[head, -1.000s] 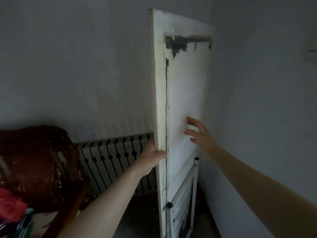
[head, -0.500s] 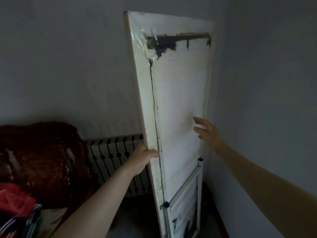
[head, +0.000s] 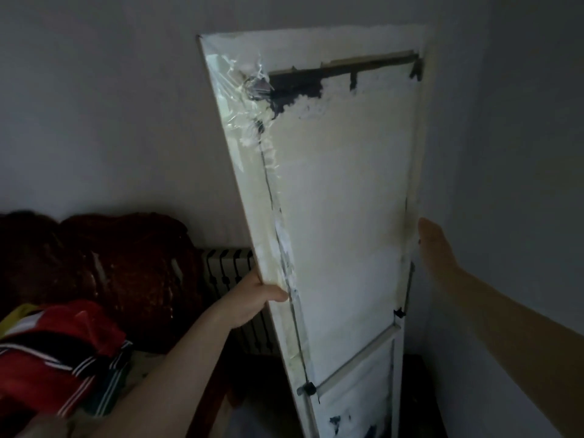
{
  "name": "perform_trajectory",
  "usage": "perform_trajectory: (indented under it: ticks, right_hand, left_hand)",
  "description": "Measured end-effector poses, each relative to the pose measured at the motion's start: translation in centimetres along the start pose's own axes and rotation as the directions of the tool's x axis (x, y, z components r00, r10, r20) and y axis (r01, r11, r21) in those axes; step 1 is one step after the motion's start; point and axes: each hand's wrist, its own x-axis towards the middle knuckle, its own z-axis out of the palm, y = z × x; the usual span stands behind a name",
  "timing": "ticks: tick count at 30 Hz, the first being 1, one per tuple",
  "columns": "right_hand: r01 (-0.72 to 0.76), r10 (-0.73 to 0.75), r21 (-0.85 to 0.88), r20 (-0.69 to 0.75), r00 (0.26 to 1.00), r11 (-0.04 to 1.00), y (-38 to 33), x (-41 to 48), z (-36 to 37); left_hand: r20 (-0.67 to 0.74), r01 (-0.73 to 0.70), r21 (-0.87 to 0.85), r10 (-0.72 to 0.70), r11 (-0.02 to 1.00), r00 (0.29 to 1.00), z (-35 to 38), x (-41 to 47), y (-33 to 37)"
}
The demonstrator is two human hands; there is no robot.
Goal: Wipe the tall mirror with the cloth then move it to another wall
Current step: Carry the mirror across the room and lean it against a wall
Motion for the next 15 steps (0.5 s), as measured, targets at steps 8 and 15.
perform_trajectory:
  ticks: [8, 15]
  right_hand:
    - [-0.092, 0.068, 0.115, 0.197, 0.978, 0.989, 2.3, 3.6, 0.6]
    - [-0.066, 0.069, -0.025, 0.165, 0.984, 0.998, 6.8, 5.0, 1.0]
  left_hand:
    - [-0.245, 0.010, -0.166, -0.051, 0.986, 0.968, 2.3, -0.8, -2.4]
    - [-0.591, -0.148, -0.310, -0.068, 0.939, 0.803, 6.6, -1.1, -5.6]
